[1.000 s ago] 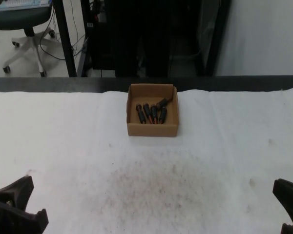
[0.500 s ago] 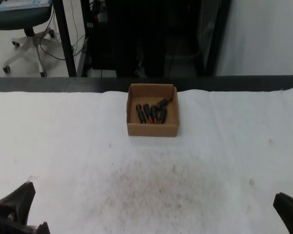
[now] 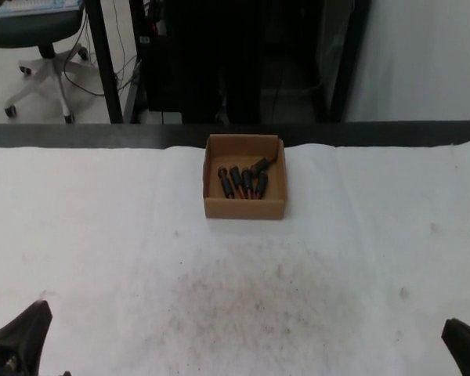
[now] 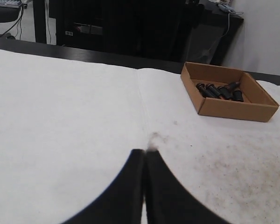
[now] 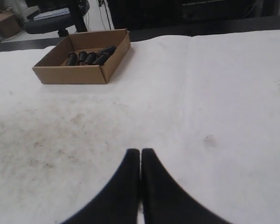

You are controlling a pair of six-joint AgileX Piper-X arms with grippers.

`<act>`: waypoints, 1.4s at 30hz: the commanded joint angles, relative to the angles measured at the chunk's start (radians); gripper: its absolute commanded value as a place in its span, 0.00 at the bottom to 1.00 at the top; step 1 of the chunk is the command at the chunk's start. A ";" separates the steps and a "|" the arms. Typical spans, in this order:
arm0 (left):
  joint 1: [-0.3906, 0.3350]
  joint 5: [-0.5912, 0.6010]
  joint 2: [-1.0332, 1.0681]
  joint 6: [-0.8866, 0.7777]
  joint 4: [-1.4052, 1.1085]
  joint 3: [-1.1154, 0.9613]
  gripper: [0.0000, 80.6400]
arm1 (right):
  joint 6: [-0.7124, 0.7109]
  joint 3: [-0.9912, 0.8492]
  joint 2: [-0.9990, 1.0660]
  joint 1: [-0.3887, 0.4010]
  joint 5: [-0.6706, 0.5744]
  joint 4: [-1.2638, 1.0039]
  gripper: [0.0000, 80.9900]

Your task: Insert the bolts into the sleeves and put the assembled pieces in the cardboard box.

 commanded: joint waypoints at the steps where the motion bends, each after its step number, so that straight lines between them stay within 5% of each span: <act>1: -0.001 -0.013 0.000 0.007 0.004 -0.010 0.00 | -0.001 -0.010 -0.001 -0.031 0.002 0.010 0.01; 17: -0.001 -0.013 0.000 0.007 0.257 -0.010 0.00 | -0.001 -0.010 -0.001 -0.209 0.002 0.190 0.01; 42: -0.001 -0.013 0.000 -0.024 0.286 -0.010 0.00 | -0.001 -0.010 -0.001 -0.243 0.002 0.183 0.01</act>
